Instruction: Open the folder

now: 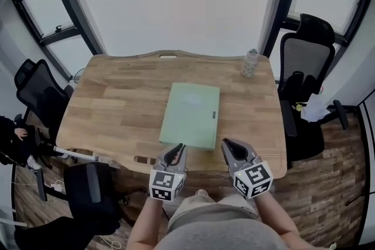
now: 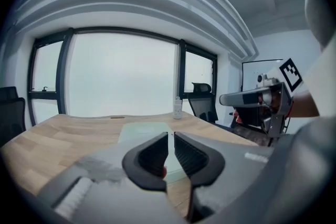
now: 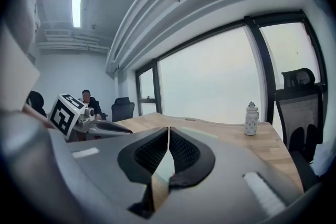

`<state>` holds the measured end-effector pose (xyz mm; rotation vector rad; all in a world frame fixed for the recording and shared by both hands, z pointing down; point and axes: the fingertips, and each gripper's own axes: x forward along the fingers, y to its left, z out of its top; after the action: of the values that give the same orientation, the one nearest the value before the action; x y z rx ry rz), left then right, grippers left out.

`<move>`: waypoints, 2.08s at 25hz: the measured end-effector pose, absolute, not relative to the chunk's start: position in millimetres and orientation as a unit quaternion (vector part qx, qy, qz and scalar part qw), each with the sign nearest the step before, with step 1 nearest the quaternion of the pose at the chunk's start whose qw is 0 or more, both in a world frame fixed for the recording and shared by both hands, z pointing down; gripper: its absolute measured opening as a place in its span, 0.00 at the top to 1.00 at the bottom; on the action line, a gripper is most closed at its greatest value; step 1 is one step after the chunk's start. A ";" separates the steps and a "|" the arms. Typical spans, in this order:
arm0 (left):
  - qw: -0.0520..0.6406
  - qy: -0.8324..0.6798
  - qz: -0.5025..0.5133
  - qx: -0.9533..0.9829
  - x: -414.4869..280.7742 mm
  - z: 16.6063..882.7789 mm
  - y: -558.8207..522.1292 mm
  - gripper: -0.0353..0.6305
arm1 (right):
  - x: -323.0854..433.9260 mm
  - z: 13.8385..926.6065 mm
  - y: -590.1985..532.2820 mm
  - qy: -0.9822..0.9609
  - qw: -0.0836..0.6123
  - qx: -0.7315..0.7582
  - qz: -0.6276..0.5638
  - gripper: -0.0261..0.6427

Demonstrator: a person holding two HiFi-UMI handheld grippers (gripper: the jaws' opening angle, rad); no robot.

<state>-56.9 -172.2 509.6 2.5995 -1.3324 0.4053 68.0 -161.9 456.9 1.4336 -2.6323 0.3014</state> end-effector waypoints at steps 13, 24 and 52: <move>0.046 -0.364 0.337 0.867 -60.4 612.9 -196.3 0.56 | 55.8 550.6 -165.7 -0.879 0.136 0.431 0.153 0.82; 0.005 -0.349 0.429 0.833 -70.8 650.9 -217.9 0.51 | 49.9 622.0 -184.0 -0.872 0.226 0.393 0.184 0.73; -0.016 -0.311 0.451 0.837 -59.0 660.4 -223.5 0.51 | 38.1 654.9 -192.6 -0.872 0.278 0.357 0.186 0.74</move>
<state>-59.0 -223.5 660.4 2.6548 -0.9860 1.4314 38.1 -192.6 654.9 0.9590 -2.3405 0.5002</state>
